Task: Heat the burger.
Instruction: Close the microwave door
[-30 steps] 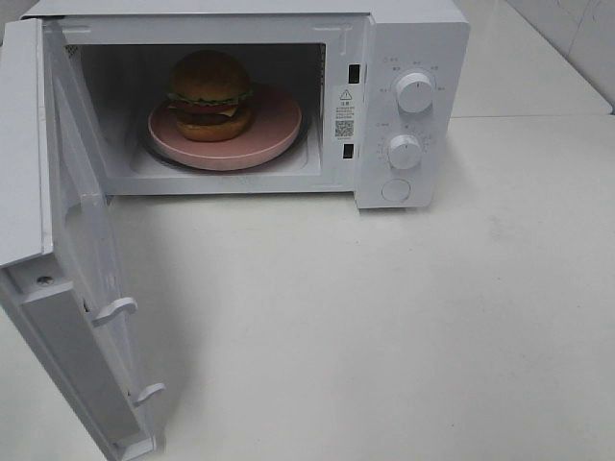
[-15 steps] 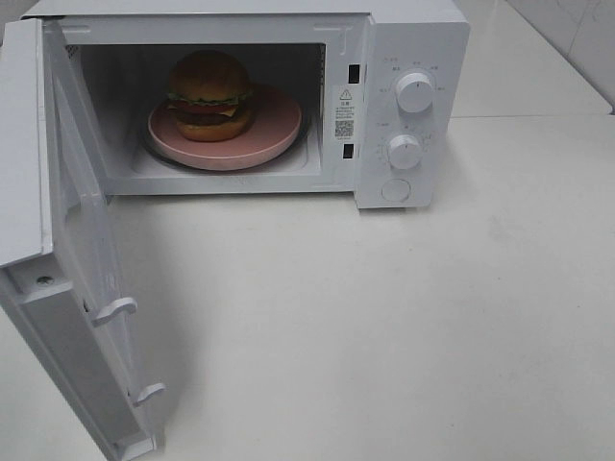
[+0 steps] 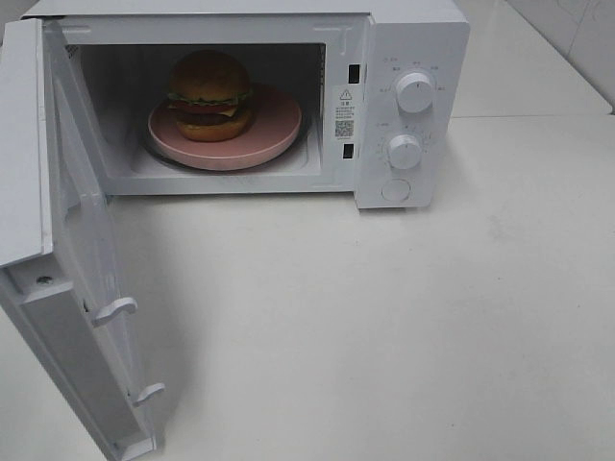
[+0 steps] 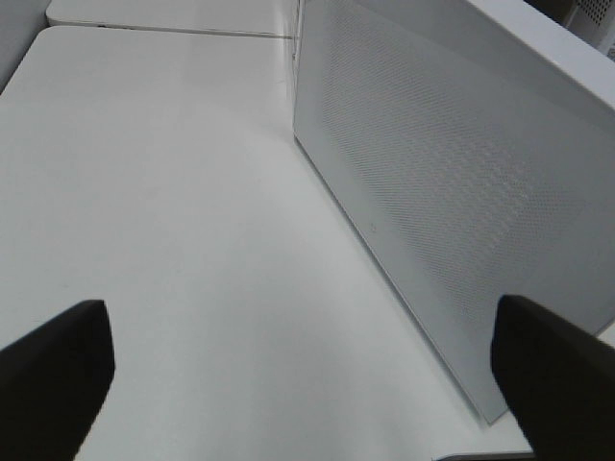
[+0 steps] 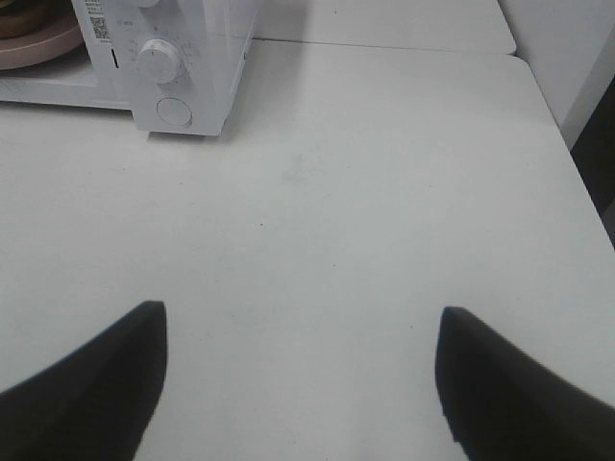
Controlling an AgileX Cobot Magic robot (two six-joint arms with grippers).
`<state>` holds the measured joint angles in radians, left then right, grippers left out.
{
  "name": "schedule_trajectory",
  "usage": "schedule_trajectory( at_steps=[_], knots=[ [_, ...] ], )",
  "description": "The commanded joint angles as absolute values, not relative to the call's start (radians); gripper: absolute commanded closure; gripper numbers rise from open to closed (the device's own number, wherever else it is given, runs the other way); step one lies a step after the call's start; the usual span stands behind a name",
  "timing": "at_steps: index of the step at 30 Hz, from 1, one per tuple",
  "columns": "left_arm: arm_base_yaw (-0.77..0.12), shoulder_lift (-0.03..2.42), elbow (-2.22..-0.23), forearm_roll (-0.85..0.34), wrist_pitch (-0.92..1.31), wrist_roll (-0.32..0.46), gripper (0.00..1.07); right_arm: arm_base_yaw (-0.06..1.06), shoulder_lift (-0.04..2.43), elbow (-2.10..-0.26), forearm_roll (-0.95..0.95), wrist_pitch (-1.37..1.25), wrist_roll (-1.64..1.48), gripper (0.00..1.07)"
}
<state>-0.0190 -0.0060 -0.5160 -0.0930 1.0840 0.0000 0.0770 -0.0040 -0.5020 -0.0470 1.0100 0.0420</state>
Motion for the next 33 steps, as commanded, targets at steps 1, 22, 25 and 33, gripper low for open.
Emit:
schedule_trajectory(
  at_steps=[1,22,25,33],
  knots=[
    [-0.017,-0.019,-0.516,-0.095,1.070,0.000,0.07,0.070,-0.031,-0.499,-0.044,0.993,0.031,0.31],
    [-0.017,0.018,-0.531,-0.109,1.048,-0.006,0.09,0.070,-0.031,-0.499,-0.044,0.993,0.031,0.31],
    [-0.017,0.067,-0.544,-0.109,1.014,0.000,0.14,0.070,-0.031,-0.499,-0.044,0.993,0.031,0.31],
    [-0.017,0.234,-0.546,-0.094,0.991,-0.008,0.40,0.070,-0.031,-0.499,-0.044,0.993,0.031,0.31]
  ],
)
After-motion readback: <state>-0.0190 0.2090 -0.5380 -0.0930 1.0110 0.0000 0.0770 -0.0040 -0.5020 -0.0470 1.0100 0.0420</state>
